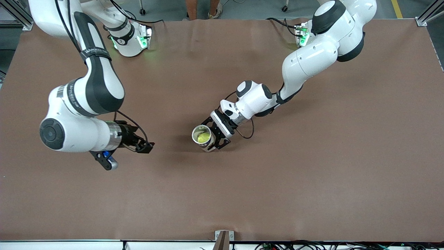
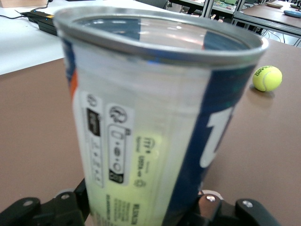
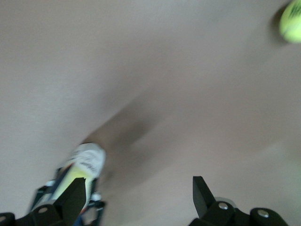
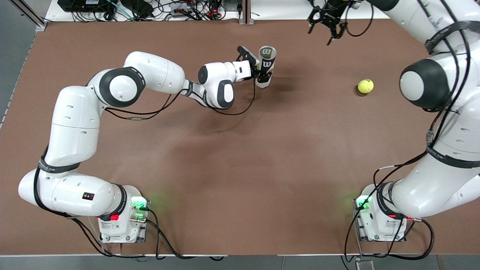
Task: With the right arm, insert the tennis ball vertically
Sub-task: 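Release the ball into the tube and raise the right gripper, then lower the right gripper and grasp the second tennis ball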
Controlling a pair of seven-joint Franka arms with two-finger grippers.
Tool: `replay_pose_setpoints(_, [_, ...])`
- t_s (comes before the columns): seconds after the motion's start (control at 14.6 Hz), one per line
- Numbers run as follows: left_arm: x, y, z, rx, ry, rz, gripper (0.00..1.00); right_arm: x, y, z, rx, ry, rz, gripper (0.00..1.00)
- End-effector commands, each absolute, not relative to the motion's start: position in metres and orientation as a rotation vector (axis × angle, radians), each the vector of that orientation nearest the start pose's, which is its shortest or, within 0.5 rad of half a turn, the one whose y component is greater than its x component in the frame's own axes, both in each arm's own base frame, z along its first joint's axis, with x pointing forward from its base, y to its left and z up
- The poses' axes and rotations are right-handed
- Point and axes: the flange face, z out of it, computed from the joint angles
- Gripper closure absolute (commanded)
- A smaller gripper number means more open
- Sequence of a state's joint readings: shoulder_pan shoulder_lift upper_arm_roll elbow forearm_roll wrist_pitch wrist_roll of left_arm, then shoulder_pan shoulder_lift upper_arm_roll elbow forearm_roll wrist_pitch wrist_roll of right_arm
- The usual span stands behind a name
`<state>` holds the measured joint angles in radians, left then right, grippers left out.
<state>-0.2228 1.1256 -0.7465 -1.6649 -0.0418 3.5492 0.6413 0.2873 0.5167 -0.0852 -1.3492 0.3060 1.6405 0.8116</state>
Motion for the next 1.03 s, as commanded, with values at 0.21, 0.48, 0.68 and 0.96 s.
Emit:
replay_pose_setpoints(0.21, [0.495, -0.489, 0.159, 2.108, -1.02, 1.041, 0.23, 0.61, 0.102, 0.407, -3.012, 0.575, 0.41, 0.0])
replay_pose_setpoints(0.48, [0.492, -0.49, 0.158, 2.098, -1.043, 1.041, 0.23, 0.582, 0.044, 0.376, -3.052, 0.326, 0.307, 0.0])
replay_pose_setpoints(0.68, [0.493, -0.489, 0.157, 2.096, -1.05, 1.044, 0.24, 0.563, 0.026, 0.357, -3.128, 0.2, 0.208, 0.0])
replay_pose_setpoints(0.96, [0.496, -0.484, 0.153, 2.104, -1.063, 1.048, 0.25, 0.565, -0.022, 0.336, -3.139, 0.031, 0.081, 0.0])
